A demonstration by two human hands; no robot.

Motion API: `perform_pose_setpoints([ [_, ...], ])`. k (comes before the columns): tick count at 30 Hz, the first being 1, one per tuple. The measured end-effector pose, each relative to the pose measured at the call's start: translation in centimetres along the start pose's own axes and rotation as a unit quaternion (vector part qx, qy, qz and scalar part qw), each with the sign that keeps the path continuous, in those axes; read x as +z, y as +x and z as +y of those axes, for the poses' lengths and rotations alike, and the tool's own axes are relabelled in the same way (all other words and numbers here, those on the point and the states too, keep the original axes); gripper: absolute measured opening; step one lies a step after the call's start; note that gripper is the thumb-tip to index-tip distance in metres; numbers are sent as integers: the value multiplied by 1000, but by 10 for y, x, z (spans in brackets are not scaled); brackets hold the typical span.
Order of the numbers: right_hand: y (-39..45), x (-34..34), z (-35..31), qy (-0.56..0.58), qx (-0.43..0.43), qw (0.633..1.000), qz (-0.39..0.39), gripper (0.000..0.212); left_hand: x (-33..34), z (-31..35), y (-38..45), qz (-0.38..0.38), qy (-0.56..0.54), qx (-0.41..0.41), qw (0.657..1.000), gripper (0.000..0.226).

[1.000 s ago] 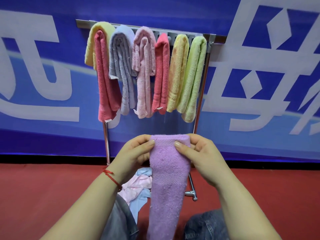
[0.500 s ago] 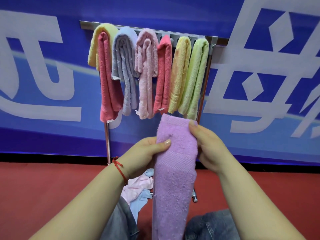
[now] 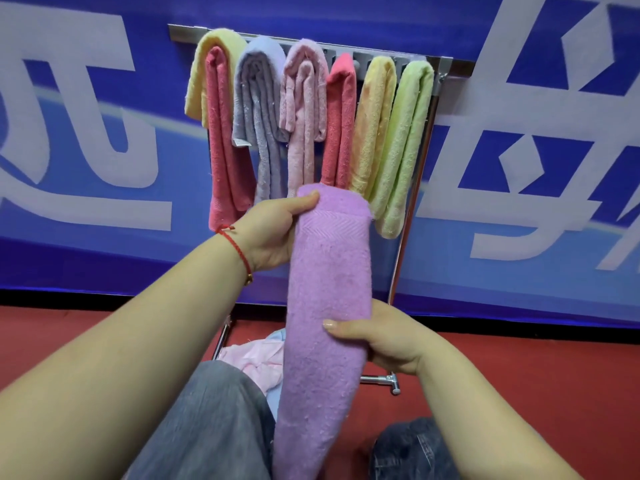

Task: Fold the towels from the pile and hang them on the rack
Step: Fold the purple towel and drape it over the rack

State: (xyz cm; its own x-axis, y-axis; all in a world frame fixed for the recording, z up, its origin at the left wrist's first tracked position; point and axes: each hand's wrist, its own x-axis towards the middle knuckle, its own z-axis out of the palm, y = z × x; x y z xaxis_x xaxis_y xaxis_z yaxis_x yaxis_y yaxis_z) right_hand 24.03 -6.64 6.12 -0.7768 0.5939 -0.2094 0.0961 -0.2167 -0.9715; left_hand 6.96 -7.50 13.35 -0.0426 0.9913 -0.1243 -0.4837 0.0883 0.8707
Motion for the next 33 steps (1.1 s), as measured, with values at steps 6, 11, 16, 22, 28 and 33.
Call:
perform_pose_setpoints([
  [6,6,-4,-20,103,-67,988,89,13,-21,-41,9,23,-36,-72,996,64],
  [11,12,-17,-42,157,-69,971,165,9,-27,-82,1,-59,18,-168,984,91],
  [16,19,-40,-54,166,-50,958,230,11,-25,-93,-8,-125,103,-166,973,47],
  [22,21,-57,-40,263,9,937,229,42,-13,-81,-18,-159,167,-119,966,24],
  [28,16,-42,-4,317,63,933,159,76,-6,-63,-8,-57,85,-43,994,20],
  [33,10,-28,5,271,61,960,32,90,-8,-53,3,41,102,1,994,13],
])
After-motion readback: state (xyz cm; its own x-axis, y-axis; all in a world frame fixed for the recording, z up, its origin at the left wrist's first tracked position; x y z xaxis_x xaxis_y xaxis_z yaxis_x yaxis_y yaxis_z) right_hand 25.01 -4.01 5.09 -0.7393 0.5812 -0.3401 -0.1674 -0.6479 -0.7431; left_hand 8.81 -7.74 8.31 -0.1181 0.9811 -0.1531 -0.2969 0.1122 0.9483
